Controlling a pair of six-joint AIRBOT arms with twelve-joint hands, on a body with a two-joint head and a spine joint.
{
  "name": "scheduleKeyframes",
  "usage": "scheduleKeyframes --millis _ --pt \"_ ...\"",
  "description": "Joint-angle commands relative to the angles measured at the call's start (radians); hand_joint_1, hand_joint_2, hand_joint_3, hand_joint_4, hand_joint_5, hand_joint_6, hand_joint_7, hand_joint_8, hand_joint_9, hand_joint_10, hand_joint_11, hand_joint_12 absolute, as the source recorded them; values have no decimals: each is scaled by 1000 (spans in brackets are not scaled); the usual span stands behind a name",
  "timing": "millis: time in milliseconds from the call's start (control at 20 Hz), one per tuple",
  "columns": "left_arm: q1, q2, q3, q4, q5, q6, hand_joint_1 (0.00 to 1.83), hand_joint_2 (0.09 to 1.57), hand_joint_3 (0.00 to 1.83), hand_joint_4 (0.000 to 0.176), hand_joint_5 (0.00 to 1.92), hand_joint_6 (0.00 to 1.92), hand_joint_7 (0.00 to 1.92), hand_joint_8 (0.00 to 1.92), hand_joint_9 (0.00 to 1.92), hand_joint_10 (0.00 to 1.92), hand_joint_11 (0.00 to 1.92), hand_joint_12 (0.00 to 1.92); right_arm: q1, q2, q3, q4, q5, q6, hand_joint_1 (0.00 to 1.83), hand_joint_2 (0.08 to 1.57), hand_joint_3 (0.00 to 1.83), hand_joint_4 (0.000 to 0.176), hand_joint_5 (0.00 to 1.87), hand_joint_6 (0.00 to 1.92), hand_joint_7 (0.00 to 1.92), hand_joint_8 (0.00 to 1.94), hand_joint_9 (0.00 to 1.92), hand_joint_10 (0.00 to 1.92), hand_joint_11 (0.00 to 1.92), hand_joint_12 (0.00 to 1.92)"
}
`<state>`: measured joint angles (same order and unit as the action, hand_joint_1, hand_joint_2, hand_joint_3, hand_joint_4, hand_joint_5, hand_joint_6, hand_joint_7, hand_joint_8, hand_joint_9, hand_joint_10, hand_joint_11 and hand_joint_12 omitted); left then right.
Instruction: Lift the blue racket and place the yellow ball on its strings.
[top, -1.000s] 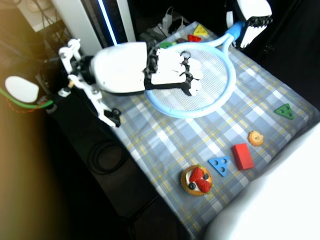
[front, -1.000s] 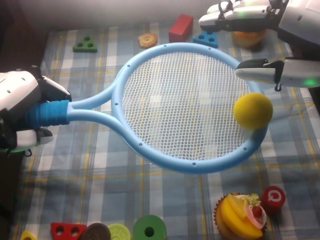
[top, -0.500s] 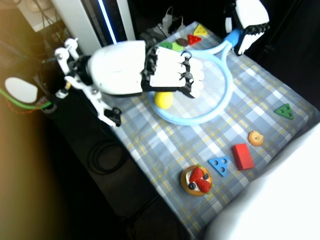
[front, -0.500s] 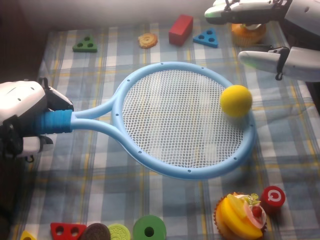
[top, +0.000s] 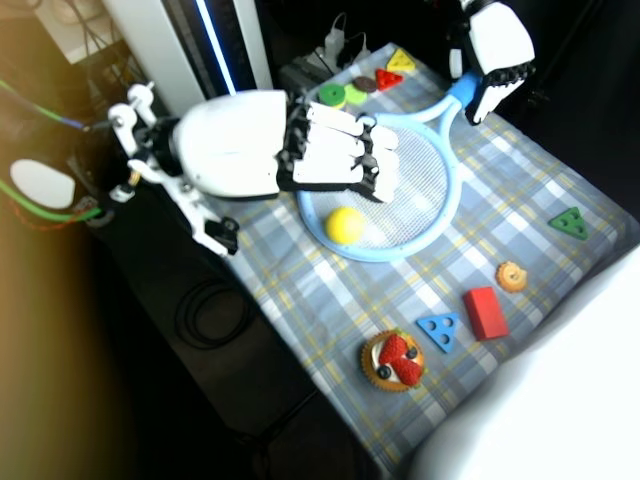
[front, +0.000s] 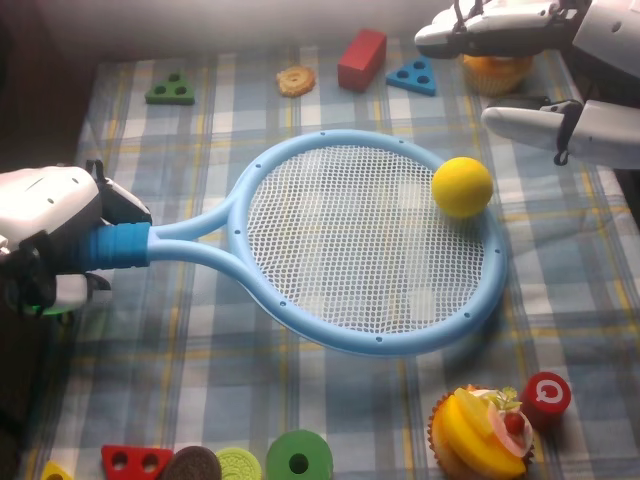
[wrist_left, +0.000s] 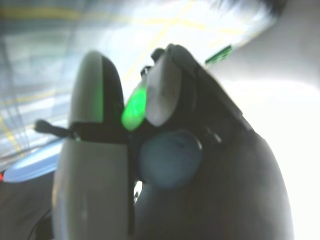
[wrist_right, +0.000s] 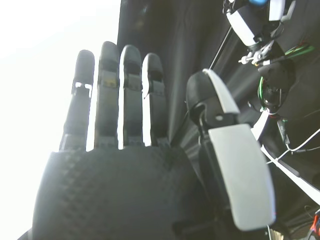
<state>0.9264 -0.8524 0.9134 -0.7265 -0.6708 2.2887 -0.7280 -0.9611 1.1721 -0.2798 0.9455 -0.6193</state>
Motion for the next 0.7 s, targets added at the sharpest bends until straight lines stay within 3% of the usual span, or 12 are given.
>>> scheduleKeyframes --millis 0,100,150,200,250,300,350,400,450,500,600,650 --pt "-12 -3 6 14 -104 -1 1575 1179 0 176 870 1921 1166 1921 1416 1921 1405 1921 3 1 -4 38 121 0 552 1393 0 0 552 0 591 0 552 0 122 905" --pt "-12 -3 2 14 -118 -1 1303 1164 0 163 864 1921 1033 1921 1295 1921 1343 1921 -2 3 -5 43 124 0 558 1387 0 0 562 1 601 1 558 1 131 878" --pt "-12 -3 1 13 -127 -1 1213 1141 0 69 818 1921 926 1921 1170 1921 1247 1921 -3 4 -5 44 126 0 563 1387 0 0 561 0 601 0 555 0 127 869" --pt "-11 -2 0 8 -139 -1 1159 1074 0 0 623 1772 693 1852 857 1921 962 1921 -5 5 -6 47 128 0 574 1385 0 0 563 1 603 1 558 1 129 869" --pt "-11 -1 -2 5 -145 -1 1073 1040 0 0 537 1235 592 1345 704 1475 731 1598 -8 7 -7 49 131 0 563 1386 0 0 560 0 604 1 563 2 137 875" --pt "-11 1 -5 4 -153 -1 1014 1019 0 0 572 750 592 942 681 1151 656 1359 -10 8 -8 52 133 0 572 1379 0 0 558 0 603 0 562 2 139 886" --pt "-11 3 -10 5 -162 -1 964 1011 0 16 540 263 547 507 563 845 456 1241 -13 8 -8 54 134 0 576 1379 0 0 555 0 600 0 559 0 134 888" --pt "-10 5 -13 5 -167 -1 952 984 0 62 425 67 451 166 436 376 230 1043 -15 9 -8 57 135 0 594 1374 0 0 558 0 605 0 566 1 127 921" --pt "-10 5 -12 2 -169 -1 933 972 0 94 295 13 340 39 339 121 127 823 -17 9 -8 58 136 0 581 1367 0 0 561 0 608 0 571 1 109 971" --pt "-9 6 -12 -7 -176 -1 904 973 0 109 215 2 269 7 290 27 87 708 -19 9 -9 62 138 0 597 1364 0 0 567 2 615 2 580 3 109 995" --pt "-6 12 -23 -8 -195 -4 804 936 0 169 33 0 142 0 191 0 9 622 -27 13 -12 70 150 0 619 1360 0 0 561 1 612 1 568 1 107 958" --pt "-2 21 -36 8 -213 -23 757 929 0 175 6 0 107 0 160 0 1 583 -36 16 -15 78 164 0 641 1358 0 0 553 0 604 0 557 0 112 908"
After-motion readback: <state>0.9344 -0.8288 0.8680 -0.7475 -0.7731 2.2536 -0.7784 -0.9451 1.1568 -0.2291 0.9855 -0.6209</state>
